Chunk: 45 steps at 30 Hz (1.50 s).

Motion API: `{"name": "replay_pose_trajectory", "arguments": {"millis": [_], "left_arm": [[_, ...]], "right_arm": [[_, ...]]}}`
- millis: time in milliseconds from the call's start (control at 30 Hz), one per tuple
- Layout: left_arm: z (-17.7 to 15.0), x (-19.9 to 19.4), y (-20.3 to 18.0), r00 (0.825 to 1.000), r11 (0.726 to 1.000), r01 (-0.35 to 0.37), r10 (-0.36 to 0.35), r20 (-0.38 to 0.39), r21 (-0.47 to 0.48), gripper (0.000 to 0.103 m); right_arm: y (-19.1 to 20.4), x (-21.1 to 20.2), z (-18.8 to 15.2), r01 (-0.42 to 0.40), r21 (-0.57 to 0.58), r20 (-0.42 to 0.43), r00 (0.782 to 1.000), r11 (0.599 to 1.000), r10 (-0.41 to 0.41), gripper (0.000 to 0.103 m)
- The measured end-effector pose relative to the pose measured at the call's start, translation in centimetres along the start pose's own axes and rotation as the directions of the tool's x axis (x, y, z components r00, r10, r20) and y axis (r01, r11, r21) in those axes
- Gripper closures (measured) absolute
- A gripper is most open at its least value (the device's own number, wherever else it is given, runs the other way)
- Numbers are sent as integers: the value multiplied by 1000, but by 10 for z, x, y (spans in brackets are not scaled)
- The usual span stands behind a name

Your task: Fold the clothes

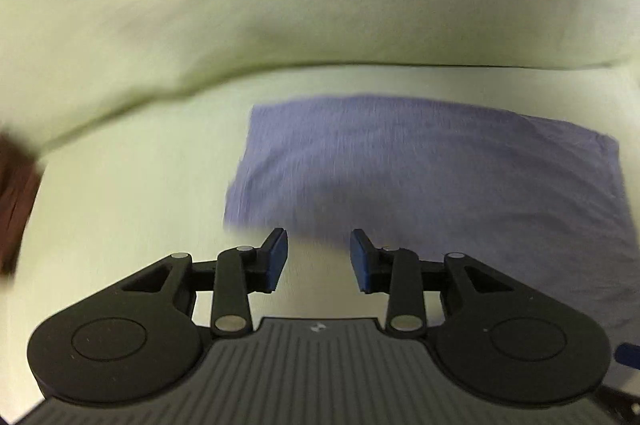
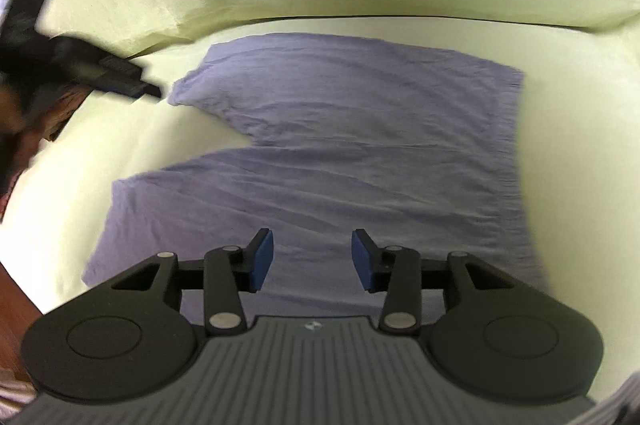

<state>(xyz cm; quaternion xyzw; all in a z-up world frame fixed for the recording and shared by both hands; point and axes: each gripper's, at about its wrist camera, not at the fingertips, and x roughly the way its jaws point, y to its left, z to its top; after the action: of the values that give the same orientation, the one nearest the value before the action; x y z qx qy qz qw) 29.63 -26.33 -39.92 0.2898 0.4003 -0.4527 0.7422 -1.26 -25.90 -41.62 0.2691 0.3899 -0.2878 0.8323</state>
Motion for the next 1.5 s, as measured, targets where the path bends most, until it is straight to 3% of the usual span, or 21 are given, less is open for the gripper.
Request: {"name": "replay_pose_trajectory", "arguments": {"millis": [33, 67, 133, 233, 300, 433, 533, 567, 600, 667, 733, 800, 867, 933, 1000, 1033, 1100, 1200, 1333, 1433, 1500], "left_arm": [[8, 12, 6, 1000, 999, 28, -28, 10, 33, 62], [17, 24, 13, 998, 996, 55, -56, 20, 66, 62], [33, 50, 26, 991, 983, 121, -127, 36, 138, 63], [45, 71, 37, 981, 963, 181, -192, 39, 201, 63], [48, 86, 43, 970, 934, 224, -241, 31, 277, 63], [40, 120, 52, 974, 902, 199, -224, 21, 384, 53], [48, 132, 91, 982, 932, 164, -187, 39, 325, 53], [53, 134, 102, 990, 944, 123, -139, 33, 305, 67], [57, 132, 108, 991, 949, 113, -127, 29, 294, 71], [63, 122, 116, 985, 949, 155, -169, 29, 274, 71], [64, 105, 110, 967, 925, 225, -251, 45, 307, 67], [58, 95, 93, 947, 876, 278, -318, 39, 395, 66], [46, 106, 81, 948, 845, 279, -319, 11, 457, 66], [41, 118, 82, 956, 850, 266, -293, -11, 455, 66], [35, 126, 96, 962, 872, 255, -272, -20, 417, 59], [32, 129, 104, 965, 885, 249, -262, -23, 393, 60], [30, 125, 113, 970, 894, 230, -242, -18, 384, 69], [34, 108, 114, 958, 882, 262, -285, 2, 391, 69], [34, 103, 92, 944, 849, 284, -328, 22, 446, 65], [29, 118, 73, 964, 854, 226, -264, 16, 469, 67], [31, 113, 75, 959, 870, 245, -284, 28, 427, 69]], "right_arm": [[10, 8, 4, -1, -5, 21, 1000, 1000, 1, 71], [21, 16, 8, -1, -11, 40, 999, 1000, 2, 86], [44, 36, 23, 12, -25, 69, 998, 1000, -10, 98], [83, 91, 59, 38, -3, 144, 989, 999, -37, 98], [99, 122, 76, 63, 12, 171, 983, 998, -64, 98], [113, 167, 93, 103, 59, 168, 980, 993, -112, 98], [115, 185, 88, 156, 40, 129, 979, 987, -160, 102], [116, 183, 85, 164, 32, 135, 977, 986, -167, 102], [117, 182, 86, 174, 29, 129, 976, 984, -176, 102], [122, 176, 92, 189, 33, 123, 974, 981, -192, 97], [132, 173, 100, 169, 33, 150, 974, 985, -172, 97], [149, 178, 111, 117, 8, 175, 978, 993, -116, 97], [161, 188, 115, 77, -15, 185, 980, 997, -73, 97], [173, 201, 118, 64, -37, 179, 982, 997, -56, 97], [185, 223, 113, 49, -76, 132, 990, 996, -39, 96], [190, 232, 106, 51, -107, 89, 995, 993, -41, 96], [199, 226, 93, 72, -170, 109, 993, 983, -54, 95], [204, 214, 96, 73, -167, 87, 994, 983, -59, 95], [205, 211, 115, 54, -150, 158, 987, 987, -30, 95], [207, 237, 108, 10, -175, 65, 998, 985, 2, 93], [214, 216, 100, -5, -226, 133, 990, 974, 36, 92]]}}
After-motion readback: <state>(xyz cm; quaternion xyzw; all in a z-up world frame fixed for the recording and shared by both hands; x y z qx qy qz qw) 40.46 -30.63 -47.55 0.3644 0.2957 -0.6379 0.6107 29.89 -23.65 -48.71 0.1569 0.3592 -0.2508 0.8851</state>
